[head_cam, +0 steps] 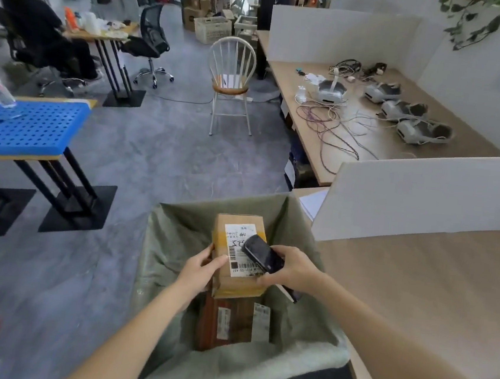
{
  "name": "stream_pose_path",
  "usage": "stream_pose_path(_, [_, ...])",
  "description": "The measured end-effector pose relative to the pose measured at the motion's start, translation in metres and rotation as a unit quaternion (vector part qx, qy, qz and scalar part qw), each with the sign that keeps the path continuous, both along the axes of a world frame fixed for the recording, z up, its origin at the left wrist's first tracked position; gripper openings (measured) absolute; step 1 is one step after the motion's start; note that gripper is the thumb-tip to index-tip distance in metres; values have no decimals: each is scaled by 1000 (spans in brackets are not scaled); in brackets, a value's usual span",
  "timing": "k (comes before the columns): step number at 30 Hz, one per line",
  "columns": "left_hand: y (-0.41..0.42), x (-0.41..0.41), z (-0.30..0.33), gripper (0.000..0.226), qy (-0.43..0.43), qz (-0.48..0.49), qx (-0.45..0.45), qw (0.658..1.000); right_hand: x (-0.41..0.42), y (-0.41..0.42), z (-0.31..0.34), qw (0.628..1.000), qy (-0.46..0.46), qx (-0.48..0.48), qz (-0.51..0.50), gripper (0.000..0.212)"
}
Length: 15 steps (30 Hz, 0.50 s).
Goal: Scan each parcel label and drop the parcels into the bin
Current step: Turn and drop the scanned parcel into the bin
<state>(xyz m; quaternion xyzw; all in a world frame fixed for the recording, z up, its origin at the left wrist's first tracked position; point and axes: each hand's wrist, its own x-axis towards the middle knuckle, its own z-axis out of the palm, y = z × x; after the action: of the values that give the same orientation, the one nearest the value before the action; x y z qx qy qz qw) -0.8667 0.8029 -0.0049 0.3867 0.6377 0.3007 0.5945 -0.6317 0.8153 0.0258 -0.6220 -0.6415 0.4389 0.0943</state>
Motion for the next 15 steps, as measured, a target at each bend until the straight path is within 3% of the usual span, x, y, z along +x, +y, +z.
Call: stream_pose_path(15, [51,-2,-147,61,2,-13,-133,991,-14,59,-155,994,-29,-102,-13,55])
